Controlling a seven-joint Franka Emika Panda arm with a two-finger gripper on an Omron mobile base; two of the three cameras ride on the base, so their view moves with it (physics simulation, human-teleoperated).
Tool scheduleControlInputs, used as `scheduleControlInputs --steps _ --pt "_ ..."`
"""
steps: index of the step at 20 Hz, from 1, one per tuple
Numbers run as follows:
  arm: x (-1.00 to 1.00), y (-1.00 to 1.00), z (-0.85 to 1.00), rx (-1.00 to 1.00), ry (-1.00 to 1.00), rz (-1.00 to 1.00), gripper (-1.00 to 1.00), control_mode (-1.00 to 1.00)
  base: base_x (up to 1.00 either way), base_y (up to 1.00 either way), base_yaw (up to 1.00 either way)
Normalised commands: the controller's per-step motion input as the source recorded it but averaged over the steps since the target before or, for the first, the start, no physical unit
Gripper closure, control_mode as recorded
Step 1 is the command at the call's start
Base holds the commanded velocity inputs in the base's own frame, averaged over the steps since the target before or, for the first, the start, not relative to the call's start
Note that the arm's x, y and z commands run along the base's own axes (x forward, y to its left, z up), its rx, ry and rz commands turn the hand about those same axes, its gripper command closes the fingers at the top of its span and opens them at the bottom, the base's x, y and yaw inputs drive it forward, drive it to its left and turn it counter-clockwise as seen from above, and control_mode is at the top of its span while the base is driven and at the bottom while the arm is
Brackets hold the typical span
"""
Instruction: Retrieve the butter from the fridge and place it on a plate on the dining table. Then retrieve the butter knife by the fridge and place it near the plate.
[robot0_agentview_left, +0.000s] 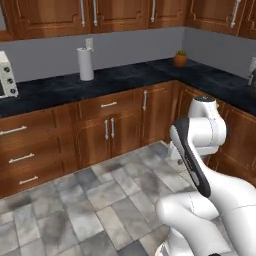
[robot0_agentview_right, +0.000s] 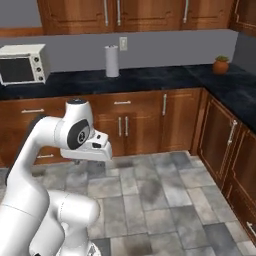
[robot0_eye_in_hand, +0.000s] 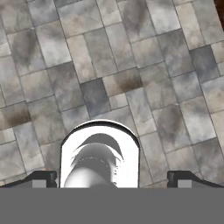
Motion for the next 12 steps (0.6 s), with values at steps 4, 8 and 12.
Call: scheduleControlInputs --steps 4,8,12 --pt "0.0 0.0 0.0 0.0 0.0 0.0 -1.0 1.0 0.97 -0.01 -0.57" --pt "0.0 0.0 0.0 0.0 0.0 0.0 -1.0 1.0 0.87 0.0 -0.74" --pt "0.0 0.0 0.0 0.0 0.0 0.0 -1.0 1.0 0.69 0.21 -0.82"
